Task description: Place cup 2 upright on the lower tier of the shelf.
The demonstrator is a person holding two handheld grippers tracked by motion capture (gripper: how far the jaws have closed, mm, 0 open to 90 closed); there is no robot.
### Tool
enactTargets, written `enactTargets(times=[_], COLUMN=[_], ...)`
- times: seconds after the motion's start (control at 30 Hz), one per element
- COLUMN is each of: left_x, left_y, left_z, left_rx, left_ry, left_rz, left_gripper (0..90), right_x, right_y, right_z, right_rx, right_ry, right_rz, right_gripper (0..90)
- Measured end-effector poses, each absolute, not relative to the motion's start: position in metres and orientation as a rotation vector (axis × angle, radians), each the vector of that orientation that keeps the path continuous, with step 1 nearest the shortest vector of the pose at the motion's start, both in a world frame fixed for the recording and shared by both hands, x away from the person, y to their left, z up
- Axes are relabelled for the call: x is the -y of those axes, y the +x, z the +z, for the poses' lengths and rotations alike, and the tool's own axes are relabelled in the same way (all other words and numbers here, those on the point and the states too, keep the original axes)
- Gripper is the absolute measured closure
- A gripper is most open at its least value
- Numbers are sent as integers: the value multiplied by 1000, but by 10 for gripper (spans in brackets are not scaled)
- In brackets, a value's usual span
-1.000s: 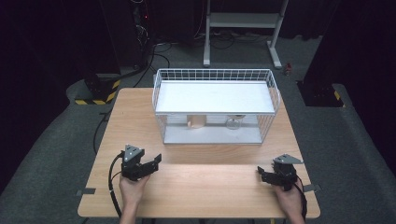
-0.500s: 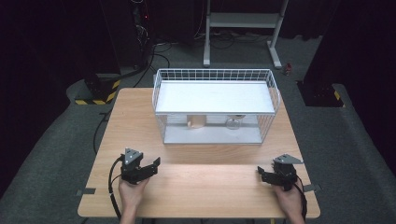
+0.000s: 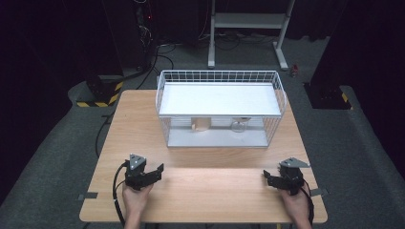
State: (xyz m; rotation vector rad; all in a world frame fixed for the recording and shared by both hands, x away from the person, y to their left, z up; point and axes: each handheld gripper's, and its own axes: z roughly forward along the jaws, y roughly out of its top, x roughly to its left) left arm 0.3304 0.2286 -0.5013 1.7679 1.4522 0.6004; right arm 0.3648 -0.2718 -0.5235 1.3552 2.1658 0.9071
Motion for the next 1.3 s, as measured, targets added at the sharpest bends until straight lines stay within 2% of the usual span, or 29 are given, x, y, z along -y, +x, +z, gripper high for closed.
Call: enactTargets(times=[0.87,1.3], left_x=[-225,-220], left_y=[341,346], left_z=[-527,-528], left_rx=[-1510,-1527], left_ry=[1816,1866], left_rz=[665,689], left_gripper=[255,243], right_x=[272,272], right_y=[365,365], right_z=[-523,-524], right_rx=[-2166,-2166], right_ry=[1356,1356], right_rz=[907,907], right_gripper=[227,227])
